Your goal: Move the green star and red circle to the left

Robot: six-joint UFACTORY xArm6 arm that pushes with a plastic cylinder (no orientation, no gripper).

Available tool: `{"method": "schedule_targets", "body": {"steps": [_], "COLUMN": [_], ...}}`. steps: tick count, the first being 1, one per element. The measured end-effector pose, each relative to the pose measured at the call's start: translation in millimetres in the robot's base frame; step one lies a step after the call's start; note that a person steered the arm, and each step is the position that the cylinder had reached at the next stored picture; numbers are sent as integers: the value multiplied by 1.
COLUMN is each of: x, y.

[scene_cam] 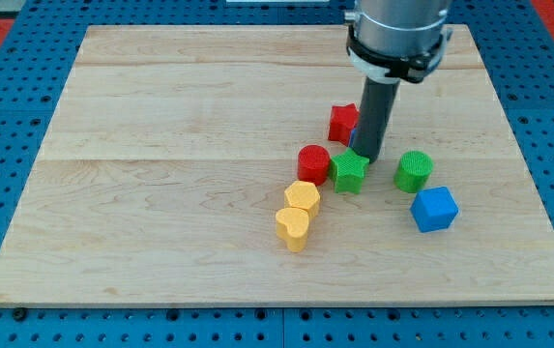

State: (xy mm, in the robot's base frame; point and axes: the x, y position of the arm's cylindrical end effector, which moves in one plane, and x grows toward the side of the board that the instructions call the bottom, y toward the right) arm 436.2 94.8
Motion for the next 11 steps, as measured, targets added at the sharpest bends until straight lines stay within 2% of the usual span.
{"method": "schedule_targets", "body": {"steps": [2,4,5,6,8,11], "x": [-8,-1,-1,6,44,30], "y": [-12,42,50,20,15,-23]}}
